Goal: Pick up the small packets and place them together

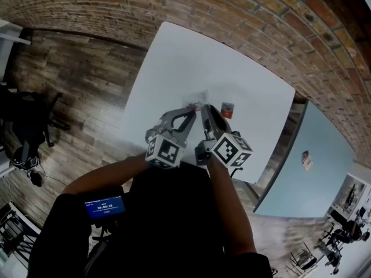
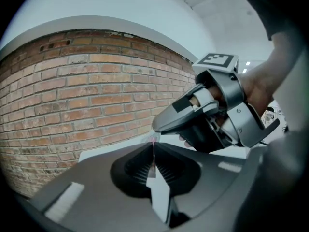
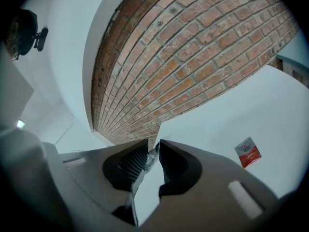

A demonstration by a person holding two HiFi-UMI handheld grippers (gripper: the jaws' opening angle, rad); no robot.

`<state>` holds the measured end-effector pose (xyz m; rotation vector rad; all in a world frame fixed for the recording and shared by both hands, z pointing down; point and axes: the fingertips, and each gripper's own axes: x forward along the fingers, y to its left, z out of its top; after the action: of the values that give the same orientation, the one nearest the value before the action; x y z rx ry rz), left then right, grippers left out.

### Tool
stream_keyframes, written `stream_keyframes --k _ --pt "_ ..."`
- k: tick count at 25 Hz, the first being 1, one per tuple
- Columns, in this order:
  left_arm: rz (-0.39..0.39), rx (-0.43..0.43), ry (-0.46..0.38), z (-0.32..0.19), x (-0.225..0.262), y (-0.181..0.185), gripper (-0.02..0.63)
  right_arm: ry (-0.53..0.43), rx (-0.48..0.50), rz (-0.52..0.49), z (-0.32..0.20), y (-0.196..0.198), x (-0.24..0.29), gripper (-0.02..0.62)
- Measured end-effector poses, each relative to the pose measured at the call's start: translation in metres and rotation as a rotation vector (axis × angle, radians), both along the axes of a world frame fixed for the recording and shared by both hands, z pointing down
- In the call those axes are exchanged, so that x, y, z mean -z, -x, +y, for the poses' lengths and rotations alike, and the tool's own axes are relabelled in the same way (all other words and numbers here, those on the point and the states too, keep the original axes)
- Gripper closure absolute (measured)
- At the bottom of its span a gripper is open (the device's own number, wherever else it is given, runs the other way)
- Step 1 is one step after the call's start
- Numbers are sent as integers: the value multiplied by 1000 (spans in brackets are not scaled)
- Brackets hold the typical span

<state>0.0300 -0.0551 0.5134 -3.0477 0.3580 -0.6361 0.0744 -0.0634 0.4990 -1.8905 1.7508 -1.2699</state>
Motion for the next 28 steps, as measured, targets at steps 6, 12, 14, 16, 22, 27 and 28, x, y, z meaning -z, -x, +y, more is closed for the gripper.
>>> stream_keyframes --k 6,12,14,16,22,27,28 --pt "6 -22 7 4 -4 8 588 18 32 -9 0 6 -7 546" --pt "27 -86 135 13 -9 7 553 15 69 15 10 2 -11 566" --pt "34 -83 171 12 -7 6 509 17 86 33 16 -3 -13 566" --pt "43 -71 198 10 -6 9 497 20 94 50 23 -10 -16 569" --pt "25 -51 337 2 -24 15 469 -41 236 131 44 -26 -7 569" --pt "-18 -83 482 5 -45 17 422 -87 433 240 62 -14 2 569" --pt "-21 -100 532 9 -49 16 422 -102 454 228 63 -11 4 569"
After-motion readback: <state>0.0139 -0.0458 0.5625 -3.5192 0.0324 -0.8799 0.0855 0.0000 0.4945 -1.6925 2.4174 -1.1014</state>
